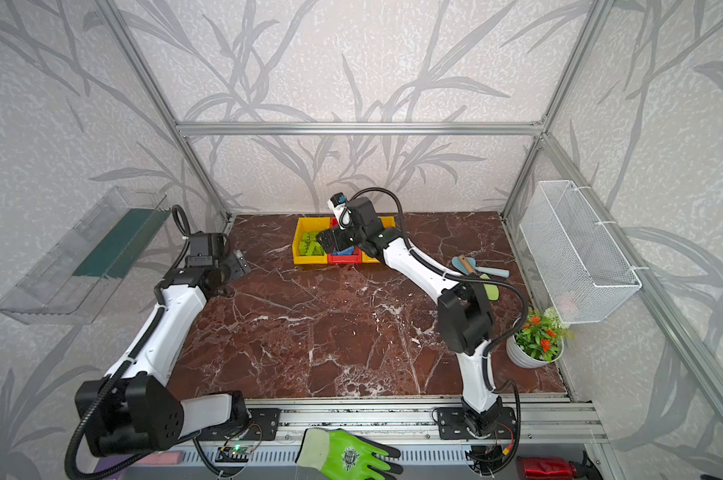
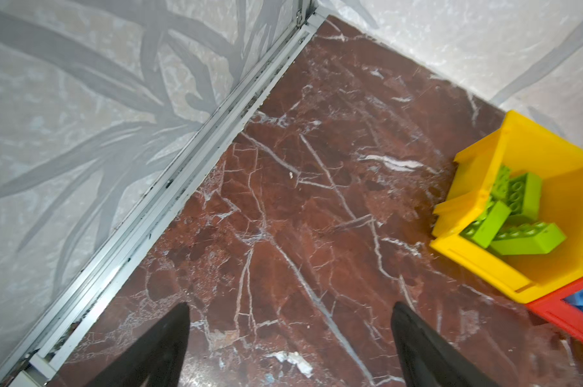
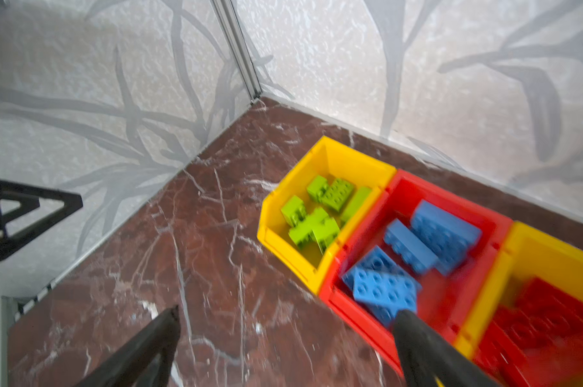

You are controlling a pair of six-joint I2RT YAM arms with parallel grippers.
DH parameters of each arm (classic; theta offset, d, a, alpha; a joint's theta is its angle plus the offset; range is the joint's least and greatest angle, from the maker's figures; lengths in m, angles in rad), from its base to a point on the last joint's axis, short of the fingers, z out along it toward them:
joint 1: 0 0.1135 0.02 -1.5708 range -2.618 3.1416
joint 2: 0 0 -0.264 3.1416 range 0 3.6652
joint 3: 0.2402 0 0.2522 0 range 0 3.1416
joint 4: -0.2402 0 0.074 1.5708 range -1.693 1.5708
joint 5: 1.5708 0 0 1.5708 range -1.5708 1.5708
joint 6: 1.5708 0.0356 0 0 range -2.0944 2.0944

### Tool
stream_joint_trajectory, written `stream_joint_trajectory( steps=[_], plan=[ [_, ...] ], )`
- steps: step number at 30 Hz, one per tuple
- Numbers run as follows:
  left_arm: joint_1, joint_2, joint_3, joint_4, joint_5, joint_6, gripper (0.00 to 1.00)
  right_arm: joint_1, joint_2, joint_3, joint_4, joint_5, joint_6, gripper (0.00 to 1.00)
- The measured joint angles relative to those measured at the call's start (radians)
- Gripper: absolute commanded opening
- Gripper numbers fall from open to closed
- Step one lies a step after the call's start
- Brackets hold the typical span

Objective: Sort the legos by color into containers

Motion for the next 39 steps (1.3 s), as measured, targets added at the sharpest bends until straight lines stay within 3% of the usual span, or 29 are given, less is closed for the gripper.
stream_joint_trajectory(
  steps=[4, 7, 13, 17, 22, 27, 39],
  plan=[
    [-0.005, -0.194, -0.252, 0.206, -0.018, 0.030, 0.99, -0.079, -0.245, -0.329, 0.020, 0.080, -0.033, 0.99],
    [-0.008, -0.309, -0.376, 0.334, -0.008, 0.053, 0.99, -0.159, -0.361, -0.469, 0.011, 0.181, -0.065, 0.99],
    [-0.013, -0.413, -0.476, 0.448, -0.009, 0.080, 0.99, -0.209, -0.527, -0.762, 0.105, 0.454, -0.198, 0.99],
    [-0.014, -0.454, -0.550, 0.519, -0.022, 0.119, 0.99, -0.240, -0.587, -0.943, 0.196, 0.548, -0.246, 0.99],
    [-0.014, -0.383, -0.589, 0.601, -0.004, 0.157, 0.99, -0.349, -0.635, -1.084, 0.332, 0.609, -0.200, 0.99],
    [-0.014, -0.256, -0.601, 0.703, 0.024, 0.161, 0.99, -0.378, -0.641, -1.216, 0.531, 0.634, -0.214, 0.99],
    [-0.021, 0.094, -0.602, 1.046, 0.023, 0.186, 0.99, -0.432, -0.471, -1.237, 0.823, 0.595, -0.303, 0.99]
  ],
)
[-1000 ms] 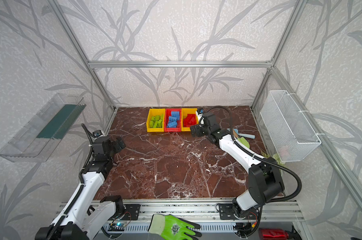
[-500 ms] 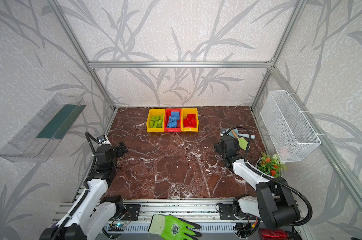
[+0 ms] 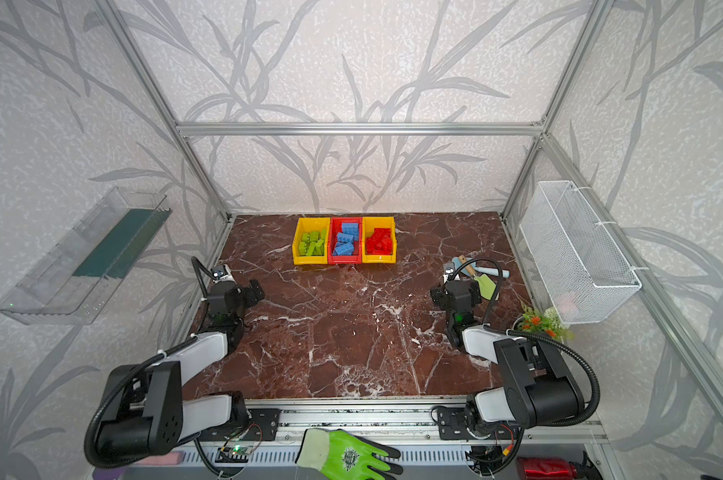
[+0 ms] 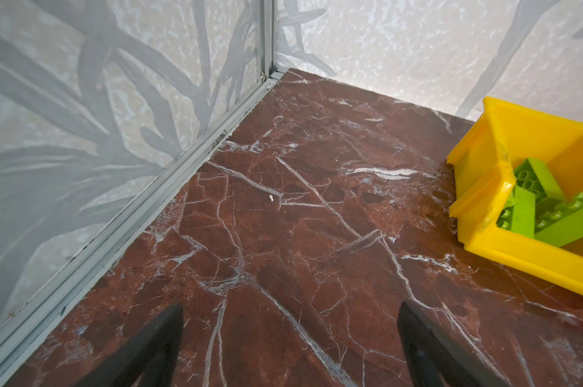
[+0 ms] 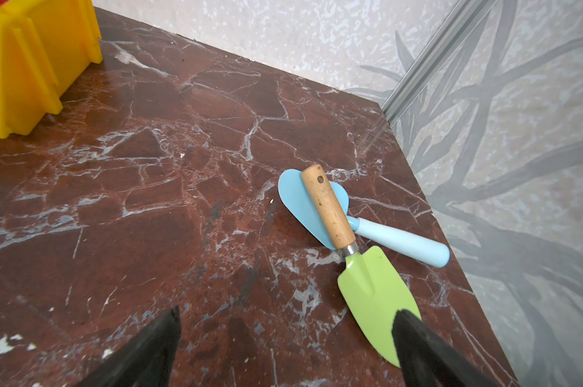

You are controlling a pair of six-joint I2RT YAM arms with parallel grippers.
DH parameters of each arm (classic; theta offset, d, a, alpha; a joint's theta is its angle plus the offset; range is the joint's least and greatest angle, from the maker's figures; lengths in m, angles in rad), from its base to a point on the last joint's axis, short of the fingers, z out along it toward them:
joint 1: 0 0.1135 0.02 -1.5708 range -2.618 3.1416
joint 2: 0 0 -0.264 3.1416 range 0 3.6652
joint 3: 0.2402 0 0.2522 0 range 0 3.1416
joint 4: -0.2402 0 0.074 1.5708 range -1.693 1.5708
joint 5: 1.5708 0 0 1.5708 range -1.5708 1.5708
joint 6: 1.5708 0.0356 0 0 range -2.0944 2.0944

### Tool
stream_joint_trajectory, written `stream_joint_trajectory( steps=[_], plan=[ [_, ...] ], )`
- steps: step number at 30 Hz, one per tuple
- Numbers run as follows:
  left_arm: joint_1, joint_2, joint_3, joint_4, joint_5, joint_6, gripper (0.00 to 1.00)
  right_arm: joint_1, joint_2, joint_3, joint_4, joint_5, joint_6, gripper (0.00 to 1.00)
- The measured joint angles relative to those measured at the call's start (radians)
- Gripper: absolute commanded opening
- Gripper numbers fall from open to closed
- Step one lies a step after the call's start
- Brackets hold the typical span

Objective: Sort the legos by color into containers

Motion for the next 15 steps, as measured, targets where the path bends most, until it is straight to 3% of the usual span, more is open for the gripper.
stream_joint_trajectory(
  steps=[8, 15],
  plan=[
    [-0.047, 0.204, 0.001, 0.184, -0.013, 0.060, 0.99, -0.026, 0.039, 0.050, 0.002, -0.082, -0.048, 0.99],
    [-0.058, 0.213, 0.003, 0.224, -0.022, 0.082, 0.99, -0.034, -0.004, 0.021, 0.006, -0.179, -0.023, 0.99]
  ],
)
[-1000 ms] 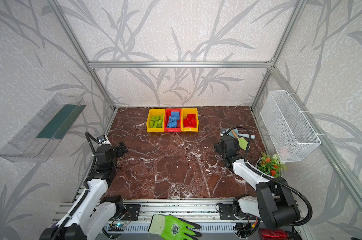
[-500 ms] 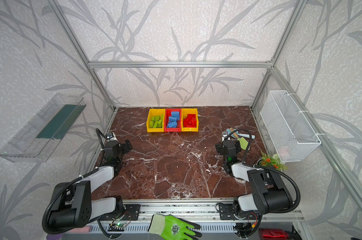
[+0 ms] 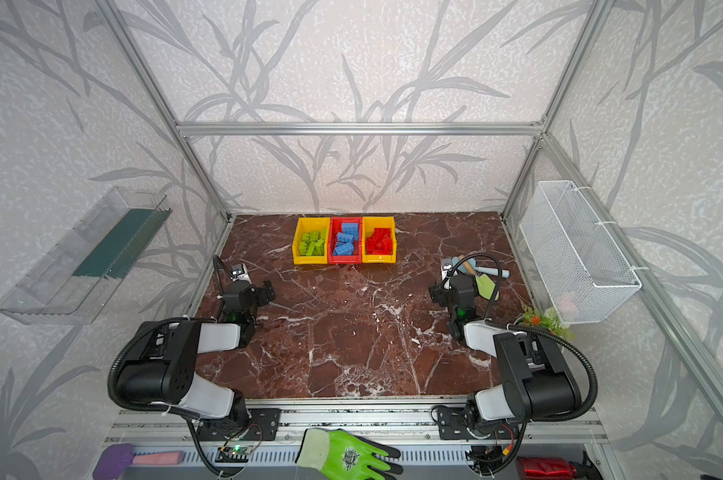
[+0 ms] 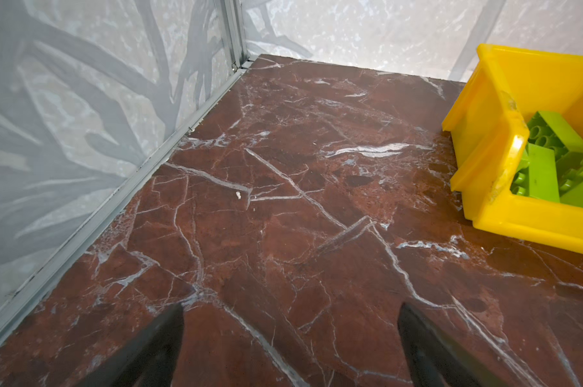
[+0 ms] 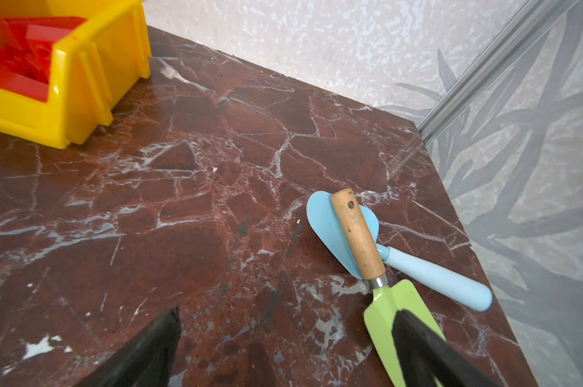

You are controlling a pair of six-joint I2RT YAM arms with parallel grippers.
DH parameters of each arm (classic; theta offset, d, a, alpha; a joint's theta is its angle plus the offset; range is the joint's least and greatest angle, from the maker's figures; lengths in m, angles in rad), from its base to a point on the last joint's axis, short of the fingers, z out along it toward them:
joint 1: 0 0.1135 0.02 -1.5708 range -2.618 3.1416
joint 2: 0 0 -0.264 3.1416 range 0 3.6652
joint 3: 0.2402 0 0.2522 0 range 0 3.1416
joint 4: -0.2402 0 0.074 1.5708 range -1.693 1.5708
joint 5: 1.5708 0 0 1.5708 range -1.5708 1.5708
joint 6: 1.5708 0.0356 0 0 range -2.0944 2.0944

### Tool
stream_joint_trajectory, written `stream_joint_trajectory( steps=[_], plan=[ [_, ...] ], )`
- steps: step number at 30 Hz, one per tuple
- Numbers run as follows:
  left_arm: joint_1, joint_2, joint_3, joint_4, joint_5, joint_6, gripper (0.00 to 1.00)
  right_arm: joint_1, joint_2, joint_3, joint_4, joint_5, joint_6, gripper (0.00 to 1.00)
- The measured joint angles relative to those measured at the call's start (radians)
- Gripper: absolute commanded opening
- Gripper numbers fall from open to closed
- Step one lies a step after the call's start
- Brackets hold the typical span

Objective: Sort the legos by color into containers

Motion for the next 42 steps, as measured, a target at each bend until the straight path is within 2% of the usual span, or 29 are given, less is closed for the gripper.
stream_joint_trajectory(
  steps=[3, 8, 12, 20, 42],
  plan=[
    [0.000, 0.000, 0.000, 0.006, -0.001, 0.003, 0.99, -0.004, 0.018, -0.003, 0.055, -0.048, 0.030, 0.99],
    [0.000, 0.000, 0.000, 0.011, -0.002, 0.003, 0.99, -0.060, 0.146, -0.028, 0.192, -0.146, 0.078, 0.99],
    [0.000, 0.000, 0.000, 0.011, -0.002, 0.003, 0.99, -0.082, 0.156, -0.050, 0.216, -0.175, 0.101, 0.99],
    [0.000, 0.000, 0.000, 0.011, -0.002, 0.003, 0.99, -0.081, 0.156, -0.050, 0.268, -0.197, 0.111, 0.99],
    [0.000, 0.000, 0.000, 0.011, -0.002, 0.003, 0.99, -0.081, 0.156, -0.050, 0.273, -0.210, 0.111, 0.99]
  ],
)
